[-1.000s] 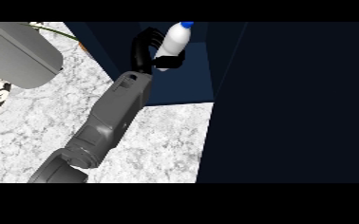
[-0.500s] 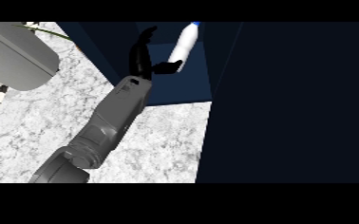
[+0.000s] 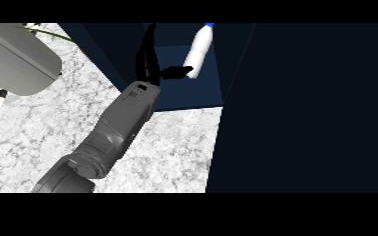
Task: Pick up the bottled water, place it into the cabinet and close the cabinet
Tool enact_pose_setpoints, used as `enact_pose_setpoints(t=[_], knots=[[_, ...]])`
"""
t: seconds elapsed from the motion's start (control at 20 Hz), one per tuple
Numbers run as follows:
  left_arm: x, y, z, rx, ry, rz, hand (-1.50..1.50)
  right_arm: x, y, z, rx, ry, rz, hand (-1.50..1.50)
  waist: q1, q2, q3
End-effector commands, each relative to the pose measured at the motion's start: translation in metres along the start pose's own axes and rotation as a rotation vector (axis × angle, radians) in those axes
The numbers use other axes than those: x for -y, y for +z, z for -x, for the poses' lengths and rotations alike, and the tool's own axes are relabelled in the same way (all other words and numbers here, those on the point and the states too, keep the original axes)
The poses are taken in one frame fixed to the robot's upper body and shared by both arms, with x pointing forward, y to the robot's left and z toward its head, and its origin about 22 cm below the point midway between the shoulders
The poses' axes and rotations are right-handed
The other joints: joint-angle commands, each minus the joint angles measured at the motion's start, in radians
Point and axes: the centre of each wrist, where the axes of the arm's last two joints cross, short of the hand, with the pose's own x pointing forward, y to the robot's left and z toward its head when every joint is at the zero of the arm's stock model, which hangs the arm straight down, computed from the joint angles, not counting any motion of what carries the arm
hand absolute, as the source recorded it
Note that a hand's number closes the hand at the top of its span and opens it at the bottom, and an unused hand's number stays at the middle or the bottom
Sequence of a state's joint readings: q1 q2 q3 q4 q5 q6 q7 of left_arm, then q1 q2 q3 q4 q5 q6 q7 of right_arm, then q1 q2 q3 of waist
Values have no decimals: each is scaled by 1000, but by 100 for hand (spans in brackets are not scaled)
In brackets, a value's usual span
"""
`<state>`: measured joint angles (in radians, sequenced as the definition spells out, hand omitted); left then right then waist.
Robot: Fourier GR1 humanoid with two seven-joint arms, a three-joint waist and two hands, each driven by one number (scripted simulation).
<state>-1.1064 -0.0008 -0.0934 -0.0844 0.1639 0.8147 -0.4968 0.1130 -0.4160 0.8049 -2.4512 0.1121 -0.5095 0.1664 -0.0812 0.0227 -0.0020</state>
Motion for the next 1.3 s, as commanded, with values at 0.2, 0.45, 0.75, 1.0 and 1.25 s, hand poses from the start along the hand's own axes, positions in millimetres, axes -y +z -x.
enact_pose_setpoints(t=[0.2,0.45,0.75,1.0,1.25], knots=[[-1,-8,-18,104,211,69,-150,-9,13,-11,9,-54,-26,-150,10,-8,0],[-6,-6,-10,203,426,141,150,4,12,-18,4,-32,-2,-150,28,-9,0],[-5,-7,-15,206,585,223,150,-1,9,-21,7,-46,4,-150,28,-15,0],[-9,1,-5,195,687,356,150,4,13,-20,3,1,23,-150,69,-28,2],[-8,25,9,159,802,469,150,11,17,-23,-9,37,46,-150,84,-40,2]])
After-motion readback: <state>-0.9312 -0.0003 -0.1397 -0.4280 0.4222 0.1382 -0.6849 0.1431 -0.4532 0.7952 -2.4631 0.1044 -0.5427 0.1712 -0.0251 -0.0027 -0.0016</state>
